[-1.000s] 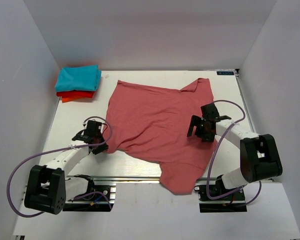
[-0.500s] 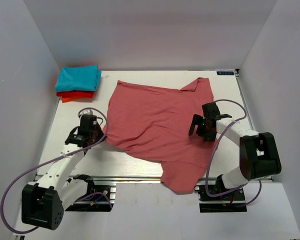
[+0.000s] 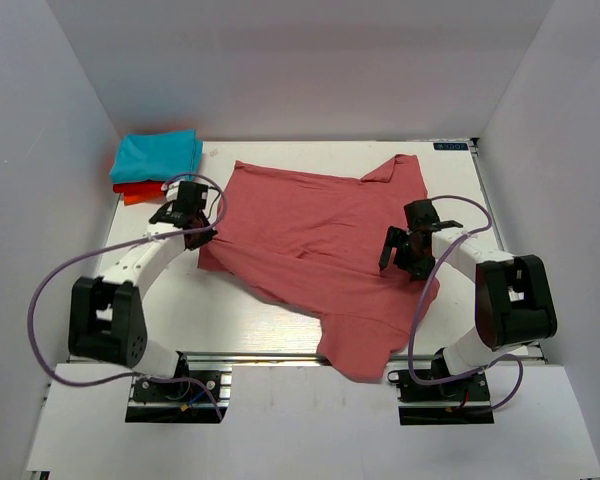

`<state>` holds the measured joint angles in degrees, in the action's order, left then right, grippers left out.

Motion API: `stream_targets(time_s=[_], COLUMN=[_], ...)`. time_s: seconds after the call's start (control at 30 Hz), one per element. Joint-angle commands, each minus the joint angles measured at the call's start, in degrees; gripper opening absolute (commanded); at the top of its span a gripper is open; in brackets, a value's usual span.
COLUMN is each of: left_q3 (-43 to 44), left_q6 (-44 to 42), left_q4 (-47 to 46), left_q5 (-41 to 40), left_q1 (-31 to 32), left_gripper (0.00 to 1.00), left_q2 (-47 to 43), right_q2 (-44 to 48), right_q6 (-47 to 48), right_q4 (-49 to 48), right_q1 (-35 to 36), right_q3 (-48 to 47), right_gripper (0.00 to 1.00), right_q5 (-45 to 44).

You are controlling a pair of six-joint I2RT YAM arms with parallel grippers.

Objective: Fold and stack the t-shirts
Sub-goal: Flatten out the tshirt

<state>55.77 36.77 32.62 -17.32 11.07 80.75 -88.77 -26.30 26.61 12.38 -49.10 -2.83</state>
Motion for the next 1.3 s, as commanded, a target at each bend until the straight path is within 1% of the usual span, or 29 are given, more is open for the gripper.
stream_targets(time_s=[0.0, 0.03, 0.1, 0.13, 0.17, 0.2, 0.23, 0.27, 0.3, 0.33, 0.37, 0.57, 0.7, 0.73, 0.83, 0.87, 0.97, 1.0, 1.07, 1.1, 1.13, 1.17, 1.27], left_q3=[4.2, 5.7, 8.3, 10.5, 11.5, 12.1, 12.6, 12.6, 12.6, 11.7, 11.2, 4.6, 2.6, 1.9, -1.5, -4.3, -9.9, -10.9, -12.3, -12.3, -12.3, -12.3, -10.6], left_q6=[-3.7, -4.8, -5.7, -7.4, -8.0, -8.0, -8.6, -8.6, -8.6, -9.2, -9.2, -8.6, -8.1, -8.1, -8.1, -8.1, -8.6, -9.2, -9.2, -9.7, -9.7, -9.7, -10.8], left_q4=[-3.3, -5.2, -4.7, -4.7, -4.7, -4.1, -4.1, -4.1, -4.1, -4.1, -4.1, -5.1, -4.9, -4.8, -5.4, -6.1, -11.6, -13.4, -15.9, -15.9, -15.4, -14.9, -13.0], left_q5=[1.1, 3.3, 4.2, 5.8, 6.6, 6.6, 7.1, 7.1, 7.8, 7.8, 7.8, 6.2, 4.7, 4.7, 7.2, 7.8, 12.9, 16.1, 18.6, 19.2, 19.2, 19.2, 18.6], left_q1=[-0.3, -0.3, -0.3, -0.3, -0.3, -0.3, -0.3, -0.3, -0.3, -0.3, -0.3, -0.3, -0.3, -0.3, -0.3, -0.3, -0.3, -0.3, -0.3, -0.3, -0.3, -0.3, -0.3], left_gripper=[0.02, 0.02, 0.01, 0.01, 0.04, 0.04, 0.09, 0.32, 0.52, 0.77, 1.00, 1.00, 1.00, 1.00, 1.00, 1.00, 1.00, 1.00, 1.00, 1.00, 1.00, 1.00, 1.00], left_q2=[4.7, 8.1, 11.6, 13.1, 15.5, 16.3, 16.3, 16.8, 16.1, 15.4, 14.5, 5.7, 3.7, 3.7, 0.5, -0.8, -6.2, -7.3, -8.6, -8.6, -8.6, -8.6, -7.5], right_q2=[-3.2, -3.8, -4.1, -4.3, -4.6, -4.6, -4.7, -4.7, -4.7, -4.7, -4.8, -5.0, -4.6, -4.5, -5.3, -5.5, -7.3, -8.4, -11.3, -12.2, -14.7, -15.8, -19.3], right_q6=[2.0, 2.0, 2.0, 2.0, 2.0, 1.9, 2.0, 1.8, 2.0, 1.8, 1.9, 2.0, 1.4, 1.3, 0.6, 0.7, 0.4, 1.2, 1.7, 2.6, 3.5, 4.4, 6.9], right_q4=[2.3, 2.3, 2.1, 2.4, 2.3, 2.3, 2.5, 2.6, 2.6, 2.5, 2.5, 2.3, 3.2, 3.7, 5.3, 5.5, 5.0, 5.1, 4.6, 4.6, 4.9, 5.5, 5.6], right_q1=[-1.0, -1.0, -1.0, -1.0, -1.1, -1.1, -1.0, -1.2, -1.1, -1.1, -1.1, -1.1, -1.3, -1.4, -2.4, -3.0, -4.5, -5.2, -6.3, -7.2, -7.6, -9.3, -11.0], right_q3=[0.7, 0.3, 0.1, 0.1, 0.1, 0.0, 0.1, 0.1, 0.4, 0.3, 0.5, 0.5, 0.6, 0.6, -0.5, -0.8, -3.0, -5.0, -9.4, -10.5, -14.1, -15.7, -22.0], right_gripper=[0.90, 0.90, 0.90, 0.90, 0.90, 0.90, 0.90, 0.90, 0.90, 0.90, 0.90, 0.90, 0.90, 0.90, 0.90, 0.90, 0.90, 0.90, 0.90, 0.90, 0.90, 0.90, 0.90], right_q5=[-2.6, -2.6, -2.6, -2.9, -3.0, -3.0, -3.3, -3.3, -3.4, -3.5, -3.4, -3.0, -4.6, -6.9, -8.6, -8.9, -9.6, -9.6, -11.3, -11.9, -12.4, -11.6, -10.8])
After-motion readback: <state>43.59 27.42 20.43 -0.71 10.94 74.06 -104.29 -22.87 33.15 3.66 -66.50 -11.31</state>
